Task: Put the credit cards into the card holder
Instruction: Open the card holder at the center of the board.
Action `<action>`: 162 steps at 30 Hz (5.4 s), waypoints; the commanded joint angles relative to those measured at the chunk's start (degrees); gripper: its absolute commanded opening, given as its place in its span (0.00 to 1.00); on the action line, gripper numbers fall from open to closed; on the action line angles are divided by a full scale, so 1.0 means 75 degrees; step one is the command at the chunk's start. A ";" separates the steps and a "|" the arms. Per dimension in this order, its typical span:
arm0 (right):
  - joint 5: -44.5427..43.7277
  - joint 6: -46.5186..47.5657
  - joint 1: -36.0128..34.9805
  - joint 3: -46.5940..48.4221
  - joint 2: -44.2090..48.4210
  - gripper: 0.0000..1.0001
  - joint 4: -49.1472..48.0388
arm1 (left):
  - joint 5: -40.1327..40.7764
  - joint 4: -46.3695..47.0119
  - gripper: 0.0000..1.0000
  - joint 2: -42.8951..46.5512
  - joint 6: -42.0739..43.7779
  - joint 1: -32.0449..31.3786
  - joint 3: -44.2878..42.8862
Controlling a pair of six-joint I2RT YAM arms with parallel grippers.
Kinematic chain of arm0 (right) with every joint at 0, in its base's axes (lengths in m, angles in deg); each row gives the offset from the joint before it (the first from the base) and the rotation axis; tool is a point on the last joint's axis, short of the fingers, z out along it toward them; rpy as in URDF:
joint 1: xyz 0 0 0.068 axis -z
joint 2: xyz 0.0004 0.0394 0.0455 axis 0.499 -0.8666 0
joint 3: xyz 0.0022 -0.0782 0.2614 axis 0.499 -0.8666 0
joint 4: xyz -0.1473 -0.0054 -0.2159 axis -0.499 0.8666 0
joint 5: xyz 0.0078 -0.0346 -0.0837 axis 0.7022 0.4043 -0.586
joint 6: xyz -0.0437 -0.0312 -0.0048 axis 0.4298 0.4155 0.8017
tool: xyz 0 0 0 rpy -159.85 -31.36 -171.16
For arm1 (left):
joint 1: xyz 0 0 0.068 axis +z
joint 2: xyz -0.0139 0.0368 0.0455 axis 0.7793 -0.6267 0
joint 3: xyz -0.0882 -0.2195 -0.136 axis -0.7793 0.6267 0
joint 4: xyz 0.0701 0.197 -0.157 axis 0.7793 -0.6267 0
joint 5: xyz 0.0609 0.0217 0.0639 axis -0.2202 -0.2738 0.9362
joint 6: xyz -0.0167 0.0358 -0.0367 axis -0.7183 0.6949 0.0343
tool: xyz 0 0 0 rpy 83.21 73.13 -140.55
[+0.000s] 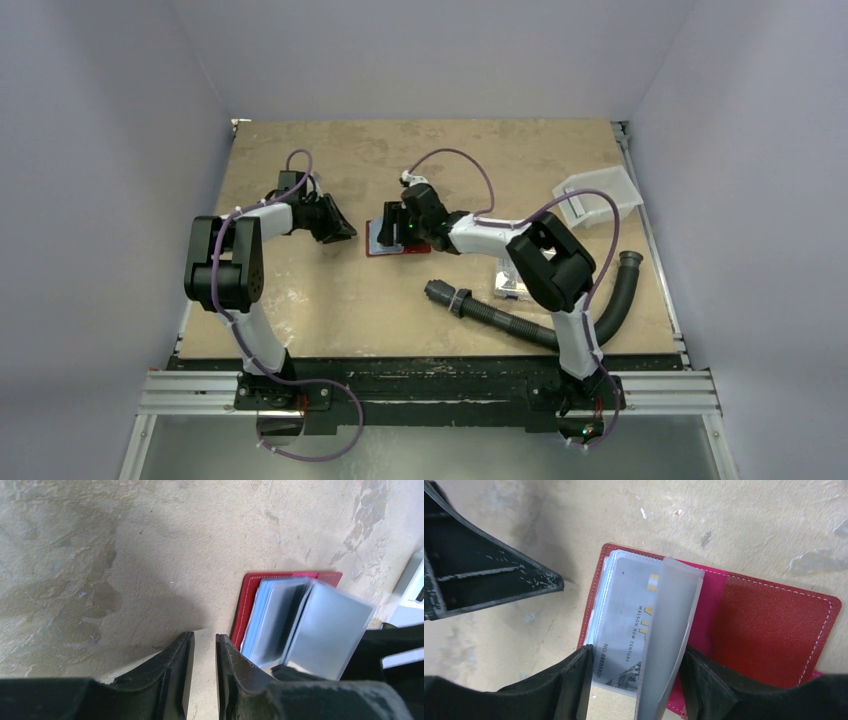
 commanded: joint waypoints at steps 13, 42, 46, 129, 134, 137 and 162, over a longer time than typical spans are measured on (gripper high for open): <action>0.5030 -0.2803 0.1504 -0.2215 -0.0410 0.27 -0.6099 | -0.1282 0.1433 0.30 0.0921 0.0437 -0.0574 0.0551; 0.0029 0.1450 0.1735 -0.0754 0.2071 0.96 0.1515 | -0.1353 0.1079 0.24 -0.1259 -0.0652 -0.2622 -0.1768; 0.0959 0.1549 0.1504 -0.0939 0.2348 0.68 0.1012 | -0.0893 0.0723 0.35 -0.0522 -0.0227 -0.2270 -0.1327; 0.1840 0.1085 0.2489 -0.1583 0.2440 0.48 0.0968 | -0.1667 0.1664 0.57 0.0000 -0.0771 -0.2565 -0.1325; 0.2668 0.0882 0.2450 -0.1297 0.1812 0.59 0.0498 | -0.1342 0.0694 0.60 -0.0122 -0.0016 -0.2261 -0.1447; 0.2616 0.0843 0.2440 -0.1250 0.1524 0.61 0.0375 | -0.1332 0.0708 0.57 -0.0386 0.0108 -0.2258 -0.1417; 0.0636 0.2669 0.2392 -0.0133 0.0248 0.46 0.2234 | -0.2184 0.1910 0.47 -0.0162 -0.0913 -0.2106 0.0915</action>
